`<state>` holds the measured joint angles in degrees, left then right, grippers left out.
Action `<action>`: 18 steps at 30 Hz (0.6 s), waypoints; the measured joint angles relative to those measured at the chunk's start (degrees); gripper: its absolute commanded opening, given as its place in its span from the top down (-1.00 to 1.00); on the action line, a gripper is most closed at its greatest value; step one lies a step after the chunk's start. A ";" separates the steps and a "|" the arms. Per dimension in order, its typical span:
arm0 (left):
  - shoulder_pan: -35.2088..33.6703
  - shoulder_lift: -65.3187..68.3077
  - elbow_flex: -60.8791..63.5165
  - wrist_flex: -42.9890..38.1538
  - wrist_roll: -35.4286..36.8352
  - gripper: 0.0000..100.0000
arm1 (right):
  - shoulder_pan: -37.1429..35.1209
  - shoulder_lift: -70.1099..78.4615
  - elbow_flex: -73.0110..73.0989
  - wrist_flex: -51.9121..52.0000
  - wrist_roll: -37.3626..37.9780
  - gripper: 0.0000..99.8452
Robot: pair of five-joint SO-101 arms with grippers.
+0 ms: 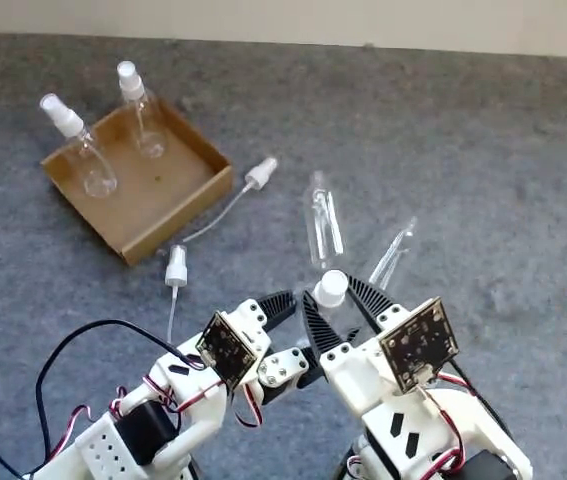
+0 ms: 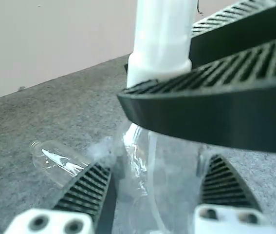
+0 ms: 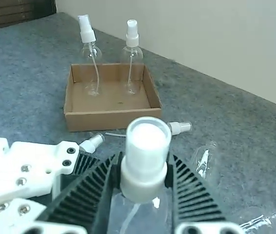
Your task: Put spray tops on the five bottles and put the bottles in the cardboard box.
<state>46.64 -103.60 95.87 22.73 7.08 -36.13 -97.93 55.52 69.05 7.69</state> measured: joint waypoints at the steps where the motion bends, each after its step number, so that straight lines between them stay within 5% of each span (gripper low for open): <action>1: 0.00 0.00 0.00 0.00 0.00 0.88 | 0.00 0.00 0.00 0.00 0.70 0.76; 18: -4.84 0.09 0.00 -1.76 -0.09 0.88 | 0.00 -0.18 -0.18 4.75 5.89 0.76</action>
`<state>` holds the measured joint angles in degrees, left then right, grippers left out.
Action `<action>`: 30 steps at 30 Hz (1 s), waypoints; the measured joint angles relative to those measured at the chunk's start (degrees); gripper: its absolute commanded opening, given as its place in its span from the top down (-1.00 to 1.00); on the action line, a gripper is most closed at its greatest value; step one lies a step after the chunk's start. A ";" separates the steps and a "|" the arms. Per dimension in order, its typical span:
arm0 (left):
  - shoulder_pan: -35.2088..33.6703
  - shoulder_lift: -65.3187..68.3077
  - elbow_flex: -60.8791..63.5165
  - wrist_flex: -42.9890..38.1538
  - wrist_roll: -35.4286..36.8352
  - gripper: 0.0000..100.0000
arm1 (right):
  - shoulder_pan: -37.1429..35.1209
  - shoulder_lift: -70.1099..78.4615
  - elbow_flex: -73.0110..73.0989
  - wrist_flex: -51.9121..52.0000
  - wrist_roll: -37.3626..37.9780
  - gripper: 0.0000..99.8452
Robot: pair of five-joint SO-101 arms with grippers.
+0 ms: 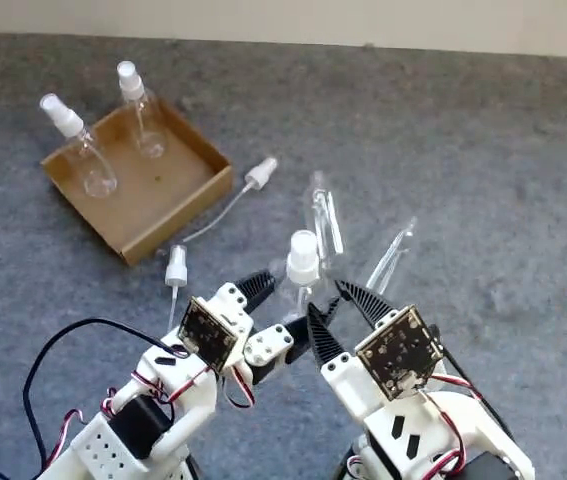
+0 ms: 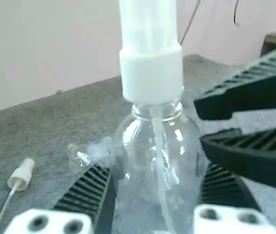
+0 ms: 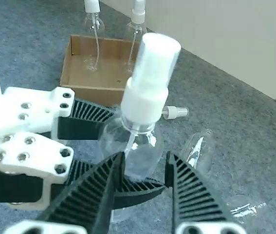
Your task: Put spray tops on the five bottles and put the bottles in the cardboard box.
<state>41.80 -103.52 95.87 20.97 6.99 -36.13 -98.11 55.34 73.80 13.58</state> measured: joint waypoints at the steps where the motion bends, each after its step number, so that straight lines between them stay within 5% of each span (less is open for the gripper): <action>1: -0.26 0.00 0.00 -0.26 0.00 0.88 | 0.00 0.00 0.00 0.00 0.00 0.76; 13: -8.79 -0.09 0.00 -0.70 0.00 0.88 | 0.26 0.00 0.18 1.23 0.09 0.77; 18: -14.15 -0.09 0.00 -0.97 0.00 0.88 | 5.71 0.00 0.70 1.23 0.09 0.77; 23: -15.03 -0.09 0.00 -4.22 0.00 0.88 | 7.74 0.00 5.27 1.23 0.09 0.99; 30: -16.44 -0.09 0.00 -8.62 0.00 0.88 | 8.09 0.09 11.60 -4.22 0.09 0.99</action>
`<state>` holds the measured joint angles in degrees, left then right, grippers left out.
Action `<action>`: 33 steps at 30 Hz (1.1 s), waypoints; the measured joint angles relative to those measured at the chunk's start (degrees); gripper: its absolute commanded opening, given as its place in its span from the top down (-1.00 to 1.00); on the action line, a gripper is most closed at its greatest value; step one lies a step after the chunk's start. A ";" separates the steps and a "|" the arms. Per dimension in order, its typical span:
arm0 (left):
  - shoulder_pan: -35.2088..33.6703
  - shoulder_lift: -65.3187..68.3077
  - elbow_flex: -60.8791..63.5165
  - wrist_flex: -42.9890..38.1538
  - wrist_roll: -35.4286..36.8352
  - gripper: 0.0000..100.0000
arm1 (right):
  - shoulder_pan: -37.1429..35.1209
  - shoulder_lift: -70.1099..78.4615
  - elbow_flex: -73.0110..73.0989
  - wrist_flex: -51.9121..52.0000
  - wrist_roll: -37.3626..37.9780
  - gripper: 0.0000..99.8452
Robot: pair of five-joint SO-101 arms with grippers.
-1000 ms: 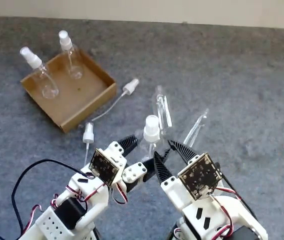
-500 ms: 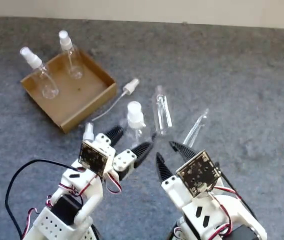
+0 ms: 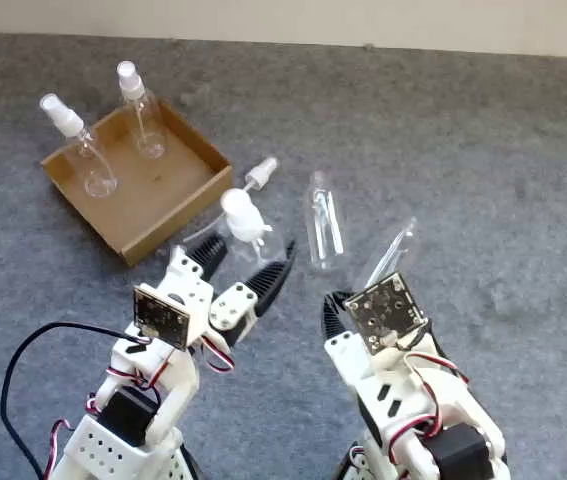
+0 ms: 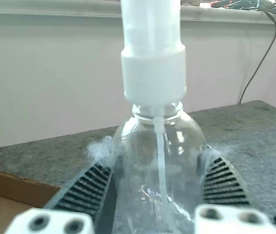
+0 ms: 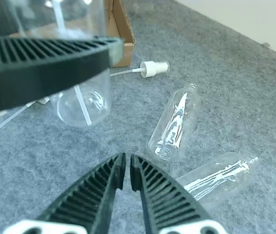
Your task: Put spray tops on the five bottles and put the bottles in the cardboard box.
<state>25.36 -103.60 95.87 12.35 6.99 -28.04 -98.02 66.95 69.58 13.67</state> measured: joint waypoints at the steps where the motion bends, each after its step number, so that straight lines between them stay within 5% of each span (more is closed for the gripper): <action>1: -0.97 0.00 0.00 0.00 0.00 0.88 | -0.09 0.00 1.49 -1.41 0.00 0.99; 8: -2.81 0.00 0.00 -0.18 0.00 0.88 | -0.09 0.44 12.57 -13.19 0.00 0.98; 21: -2.99 0.00 0.00 -0.18 7.21 0.88 | -10.02 0.53 13.71 -14.68 0.00 0.98; 33: 5.45 0.00 0.00 -0.18 7.21 0.88 | -11.16 0.53 13.71 -14.68 0.00 0.99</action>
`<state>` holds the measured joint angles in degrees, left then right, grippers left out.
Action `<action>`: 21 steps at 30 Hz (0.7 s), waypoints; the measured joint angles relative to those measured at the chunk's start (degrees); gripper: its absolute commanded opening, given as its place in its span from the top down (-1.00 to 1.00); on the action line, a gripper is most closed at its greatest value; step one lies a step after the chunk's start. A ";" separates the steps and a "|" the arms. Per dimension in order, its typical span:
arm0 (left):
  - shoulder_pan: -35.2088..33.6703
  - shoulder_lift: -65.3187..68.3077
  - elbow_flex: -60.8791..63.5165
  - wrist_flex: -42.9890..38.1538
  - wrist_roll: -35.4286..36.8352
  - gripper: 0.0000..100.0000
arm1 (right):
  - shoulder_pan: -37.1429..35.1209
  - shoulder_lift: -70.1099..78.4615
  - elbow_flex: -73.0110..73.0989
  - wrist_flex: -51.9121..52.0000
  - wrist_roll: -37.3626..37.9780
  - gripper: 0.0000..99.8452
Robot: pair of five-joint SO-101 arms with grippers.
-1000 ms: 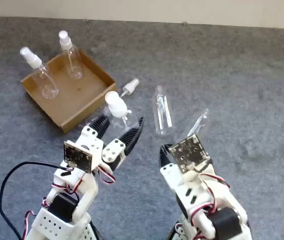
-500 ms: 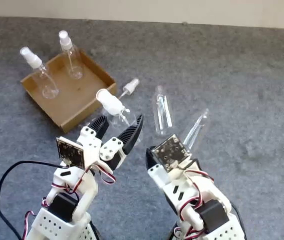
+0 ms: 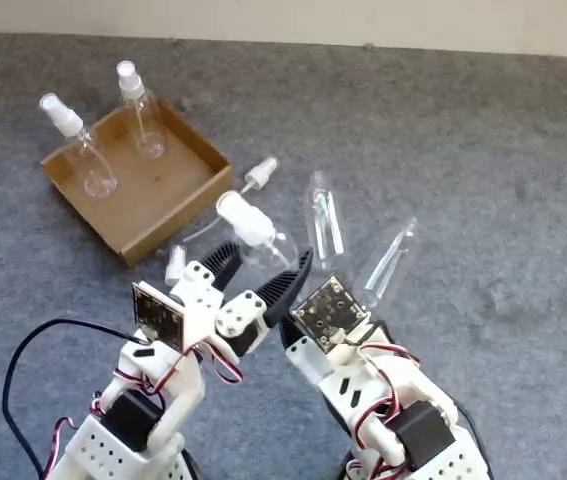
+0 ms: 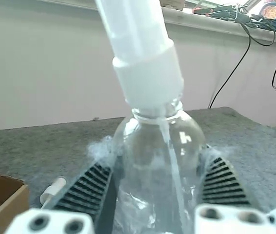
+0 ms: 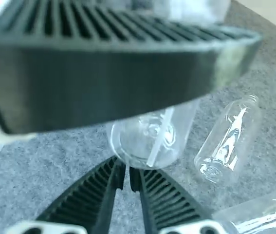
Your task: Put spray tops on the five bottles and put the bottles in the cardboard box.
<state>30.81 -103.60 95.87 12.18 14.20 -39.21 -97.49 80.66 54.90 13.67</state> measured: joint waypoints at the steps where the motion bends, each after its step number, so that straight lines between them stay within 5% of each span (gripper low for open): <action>1: 0.62 0.00 0.00 0.00 0.00 0.88 | 0.00 0.00 0.00 0.00 0.00 0.99; 21: 2.37 0.00 0.00 -0.18 -0.09 0.88 | 5.01 0.00 0.97 -1.23 0.09 0.99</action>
<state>33.19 -103.60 95.87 12.00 14.11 -34.20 -97.49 81.63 53.67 13.76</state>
